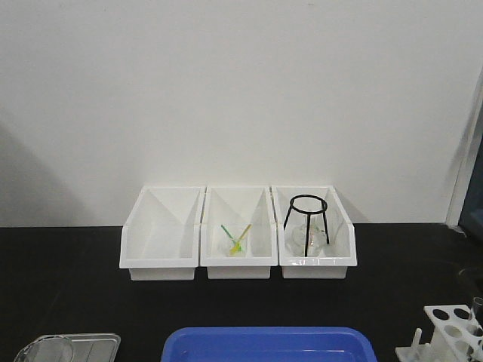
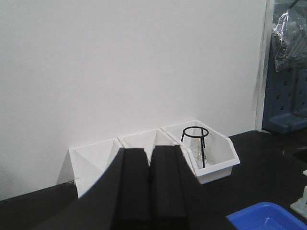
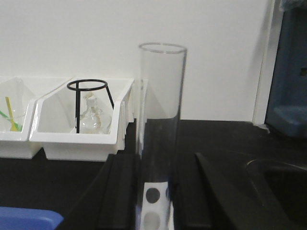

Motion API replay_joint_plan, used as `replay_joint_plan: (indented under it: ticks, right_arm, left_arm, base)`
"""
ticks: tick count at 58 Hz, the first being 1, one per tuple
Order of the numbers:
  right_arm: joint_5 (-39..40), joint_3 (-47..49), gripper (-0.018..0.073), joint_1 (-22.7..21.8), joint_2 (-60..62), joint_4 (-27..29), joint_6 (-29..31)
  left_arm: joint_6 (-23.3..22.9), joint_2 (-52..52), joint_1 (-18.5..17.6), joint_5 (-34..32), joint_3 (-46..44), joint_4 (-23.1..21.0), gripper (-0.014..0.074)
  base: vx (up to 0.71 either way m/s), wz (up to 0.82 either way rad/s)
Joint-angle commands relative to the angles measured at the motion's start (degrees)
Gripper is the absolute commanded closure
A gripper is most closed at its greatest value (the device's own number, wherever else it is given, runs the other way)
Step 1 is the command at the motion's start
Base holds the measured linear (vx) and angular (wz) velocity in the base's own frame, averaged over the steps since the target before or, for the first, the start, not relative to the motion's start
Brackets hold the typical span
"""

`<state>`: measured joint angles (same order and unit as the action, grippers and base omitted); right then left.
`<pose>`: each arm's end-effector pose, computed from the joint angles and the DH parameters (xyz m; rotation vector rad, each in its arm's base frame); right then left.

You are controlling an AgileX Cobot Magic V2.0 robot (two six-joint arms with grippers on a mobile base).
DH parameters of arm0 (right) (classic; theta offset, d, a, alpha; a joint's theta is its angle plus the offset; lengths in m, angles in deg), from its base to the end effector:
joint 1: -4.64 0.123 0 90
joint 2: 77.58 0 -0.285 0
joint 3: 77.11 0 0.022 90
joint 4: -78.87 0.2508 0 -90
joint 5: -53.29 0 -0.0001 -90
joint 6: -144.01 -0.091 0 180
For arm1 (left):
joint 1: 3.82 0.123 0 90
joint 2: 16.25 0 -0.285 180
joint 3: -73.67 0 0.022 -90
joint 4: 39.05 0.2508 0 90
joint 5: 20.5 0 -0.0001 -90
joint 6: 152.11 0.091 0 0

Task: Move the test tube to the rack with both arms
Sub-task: 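Lower the tube into a rack hole and open the right gripper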

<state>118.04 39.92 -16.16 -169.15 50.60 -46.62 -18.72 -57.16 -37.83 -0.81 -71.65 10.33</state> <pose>0.2173 -0.0409 0.1869 -0.0805 1.6117 0.0467 0.1042 -0.0422 0.3953 0.2688 1.5311 -0.2549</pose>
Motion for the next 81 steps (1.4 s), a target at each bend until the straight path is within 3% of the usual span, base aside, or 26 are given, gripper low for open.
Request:
replay_joint_plan:
  ticks: [1, 23, 40, 48, 62, 72, 81]
  right_arm:
    - [7.9, 1.5, 0.0570, -0.3, -0.7, -0.8, 0.5]
    - [12.2, 1.6, 0.0570, -0.3, -10.3, -0.7, 2.3]
    - [12.2, 1.6, 0.0566, -0.3, -10.7, -0.2, 3.0]
    - [12.1, 1.6, 0.0564, -0.3, -10.7, -0.2, 7.5]
    - [12.1, 1.6, 0.0556, -0.3, -10.7, -0.2, 8.1]
    - [12.1, 1.6, 0.0525, -0.3, -10.7, -0.2, 8.1]
    - [12.1, 1.6, 0.0431, -0.3, -10.7, 0.8, 8.1]
  left_arm:
    - [0.0, -0.1, -0.2, -2.9, -1.5, 1.1, 0.0602]
    - [0.0, -0.1, -0.2, -2.9, -1.5, 1.0, 0.0602]
    - [0.0, -0.1, -0.2, -2.9, -1.5, 1.0, 0.0602]
    - [0.0, -0.1, -0.2, -2.9, -1.5, 1.0, 0.0602]
    - [0.0, -0.1, -0.2, -2.9, -1.5, 1.0, 0.0602]
    - [0.0, -0.1, -0.2, -2.9, -1.5, 1.0, 0.0602]
    - [0.0, -0.1, -0.2, -3.0, -1.5, 1.0, 0.0602]
  base:
    - [0.00, 0.00]
    - [0.00, 0.00]
    - [0.00, 0.00]
    - [0.00, 0.00]
    - [0.00, 0.00]
    - [0.00, 0.00]
    - [0.00, 0.00]
